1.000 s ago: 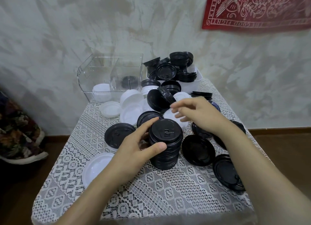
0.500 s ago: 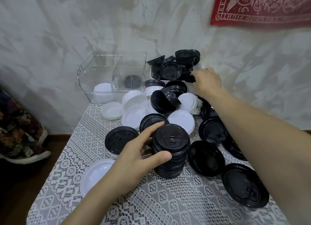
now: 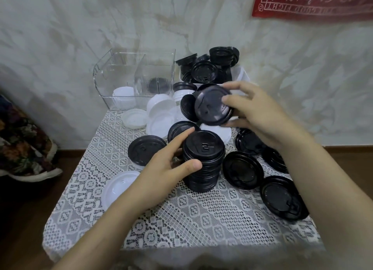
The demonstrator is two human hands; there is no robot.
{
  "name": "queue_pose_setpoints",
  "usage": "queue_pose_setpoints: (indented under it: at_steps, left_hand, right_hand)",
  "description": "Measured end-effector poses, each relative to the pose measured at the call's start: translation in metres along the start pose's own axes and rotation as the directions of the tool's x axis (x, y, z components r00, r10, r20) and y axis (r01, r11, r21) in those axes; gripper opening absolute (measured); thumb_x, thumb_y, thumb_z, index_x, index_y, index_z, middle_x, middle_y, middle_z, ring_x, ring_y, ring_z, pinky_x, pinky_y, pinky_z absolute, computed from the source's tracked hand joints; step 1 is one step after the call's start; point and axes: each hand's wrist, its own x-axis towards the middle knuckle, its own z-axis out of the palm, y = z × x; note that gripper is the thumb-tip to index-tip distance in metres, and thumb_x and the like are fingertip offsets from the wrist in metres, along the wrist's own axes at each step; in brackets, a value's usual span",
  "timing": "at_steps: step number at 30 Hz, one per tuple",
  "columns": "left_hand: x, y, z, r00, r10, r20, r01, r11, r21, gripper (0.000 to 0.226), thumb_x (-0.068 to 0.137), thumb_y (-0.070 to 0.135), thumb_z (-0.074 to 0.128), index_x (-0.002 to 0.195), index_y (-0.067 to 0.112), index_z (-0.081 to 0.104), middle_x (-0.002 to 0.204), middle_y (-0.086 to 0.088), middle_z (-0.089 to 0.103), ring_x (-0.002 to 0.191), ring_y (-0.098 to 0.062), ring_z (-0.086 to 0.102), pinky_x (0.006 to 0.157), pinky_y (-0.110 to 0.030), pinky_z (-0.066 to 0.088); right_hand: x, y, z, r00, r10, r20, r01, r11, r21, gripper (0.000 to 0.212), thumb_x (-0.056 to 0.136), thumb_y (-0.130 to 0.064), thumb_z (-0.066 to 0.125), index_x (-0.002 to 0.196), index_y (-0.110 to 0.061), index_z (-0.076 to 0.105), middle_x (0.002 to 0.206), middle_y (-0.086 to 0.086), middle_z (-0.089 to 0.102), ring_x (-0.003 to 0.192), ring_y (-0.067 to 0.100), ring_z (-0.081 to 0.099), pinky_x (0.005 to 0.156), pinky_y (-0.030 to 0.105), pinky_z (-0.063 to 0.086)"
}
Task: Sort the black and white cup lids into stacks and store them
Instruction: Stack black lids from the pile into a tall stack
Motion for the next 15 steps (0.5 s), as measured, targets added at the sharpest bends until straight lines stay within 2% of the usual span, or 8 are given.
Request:
queue_pose_setpoints:
  at_steps: [3, 8, 12, 15]
  left_hand:
    - [-0.002, 0.002, 0.0, 1.0, 0.01, 0.0, -0.01, 1.0, 0.002, 0.072, 0.093, 0.038, 0.069, 0.156, 0.041, 0.035, 0.141, 0.029, 0.058, 0.136, 0.004, 0.05, 0.113, -0.029, 0.042]
    - [-0.003, 0.005, 0.001, 1.0, 0.03, -0.006, -0.03, 1.0, 0.004, 0.075, 0.09, 0.042, 0.069, 0.157, 0.043, 0.034, 0.142, 0.031, 0.057, 0.136, 0.007, 0.048, 0.111, -0.024, 0.04]
    - [-0.004, 0.006, 0.003, 0.999, 0.04, -0.016, -0.04, 0.999, -0.018, 0.074, 0.089, 0.039, 0.069, 0.156, 0.043, 0.036, 0.141, 0.032, 0.057, 0.134, 0.01, 0.049, 0.102, -0.008, 0.042]
    - [-0.004, 0.005, 0.004, 0.999, 0.046, -0.017, -0.047, 0.999, -0.024, 0.073, 0.09, 0.039, 0.07, 0.155, 0.044, 0.037, 0.142, 0.029, 0.057, 0.135, 0.008, 0.049, 0.102, -0.007, 0.041]
  right_hand:
    - [-0.028, -0.002, 0.002, 0.997, 0.049, 0.062, -0.053, 0.996, 0.073, 0.018, 0.101, -0.013, 0.058, 0.111, -0.019, 0.072, 0.104, 0.011, 0.074, 0.089, 0.021, 0.072, 0.068, 0.038, 0.062]
    - [-0.049, -0.003, 0.002, 0.995, 0.097, 0.038, -0.098, 0.995, 0.022, 0.022, 0.101, -0.017, 0.057, 0.098, -0.017, 0.079, 0.093, 0.003, 0.076, 0.082, 0.014, 0.07, 0.061, 0.032, 0.059]
    - [-0.055, 0.012, 0.012, 0.995, 0.098, -0.031, -0.101, 0.99, -0.094, 0.029, 0.102, -0.027, 0.057, 0.097, -0.006, 0.076, 0.09, 0.001, 0.073, 0.082, 0.011, 0.062, 0.069, 0.027, 0.057]
    - [-0.057, 0.017, 0.015, 0.996, 0.076, -0.052, -0.082, 0.988, -0.134, 0.03, 0.103, -0.036, 0.056, 0.099, -0.017, 0.079, 0.097, 0.005, 0.075, 0.082, 0.007, 0.06, 0.072, 0.028, 0.055]
